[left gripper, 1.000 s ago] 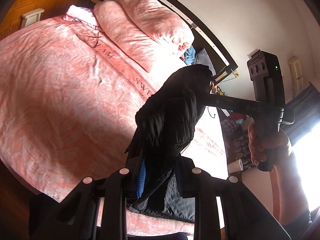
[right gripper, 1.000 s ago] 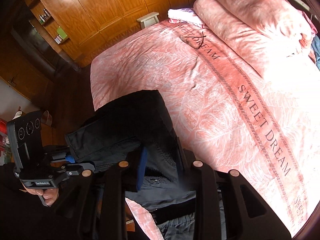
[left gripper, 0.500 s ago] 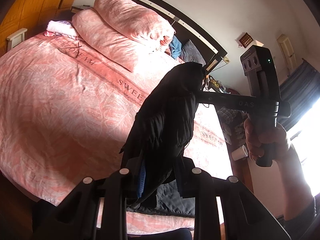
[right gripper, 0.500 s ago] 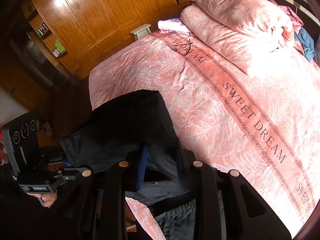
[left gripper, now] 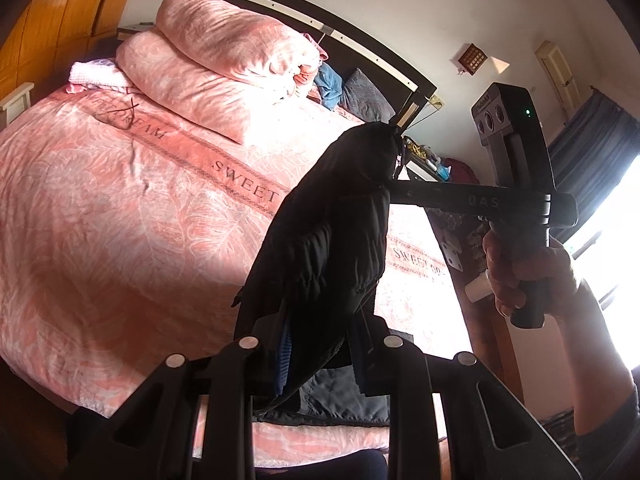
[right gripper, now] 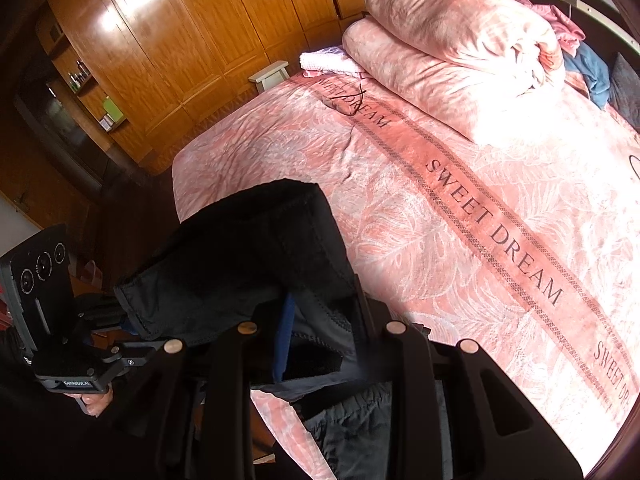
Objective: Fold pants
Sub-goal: 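Lift the folded pants with the left tool and hold them up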
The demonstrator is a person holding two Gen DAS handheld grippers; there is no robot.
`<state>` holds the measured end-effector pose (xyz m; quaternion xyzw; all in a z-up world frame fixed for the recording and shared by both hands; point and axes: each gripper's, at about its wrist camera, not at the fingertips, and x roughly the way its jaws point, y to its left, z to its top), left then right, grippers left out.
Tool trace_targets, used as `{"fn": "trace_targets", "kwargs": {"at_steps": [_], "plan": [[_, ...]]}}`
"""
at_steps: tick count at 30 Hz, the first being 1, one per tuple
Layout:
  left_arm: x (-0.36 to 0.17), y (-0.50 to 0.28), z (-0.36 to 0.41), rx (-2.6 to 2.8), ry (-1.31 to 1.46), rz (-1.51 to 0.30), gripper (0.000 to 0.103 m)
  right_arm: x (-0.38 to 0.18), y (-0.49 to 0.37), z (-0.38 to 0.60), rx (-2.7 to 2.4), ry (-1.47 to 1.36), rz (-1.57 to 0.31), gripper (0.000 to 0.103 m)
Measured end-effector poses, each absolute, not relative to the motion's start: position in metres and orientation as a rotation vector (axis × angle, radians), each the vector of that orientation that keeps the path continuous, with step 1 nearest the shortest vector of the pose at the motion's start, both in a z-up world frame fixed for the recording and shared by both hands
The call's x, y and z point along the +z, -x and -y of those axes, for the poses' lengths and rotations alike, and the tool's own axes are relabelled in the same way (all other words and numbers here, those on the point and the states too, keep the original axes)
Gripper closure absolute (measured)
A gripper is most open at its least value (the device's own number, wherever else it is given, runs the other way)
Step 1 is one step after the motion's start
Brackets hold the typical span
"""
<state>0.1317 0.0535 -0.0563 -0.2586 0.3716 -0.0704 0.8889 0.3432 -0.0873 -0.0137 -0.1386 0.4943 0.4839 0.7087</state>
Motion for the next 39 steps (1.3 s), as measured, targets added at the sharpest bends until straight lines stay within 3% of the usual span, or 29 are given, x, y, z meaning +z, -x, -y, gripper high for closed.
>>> {"fn": "trace_targets", "kwargs": {"at_steps": [39], "plan": [[-0.049,-0.148,0.042,-0.256,0.353,-0.820,0.078,-0.029,-0.343,0.185,0.975,0.214,-1.102,0.078]]}}
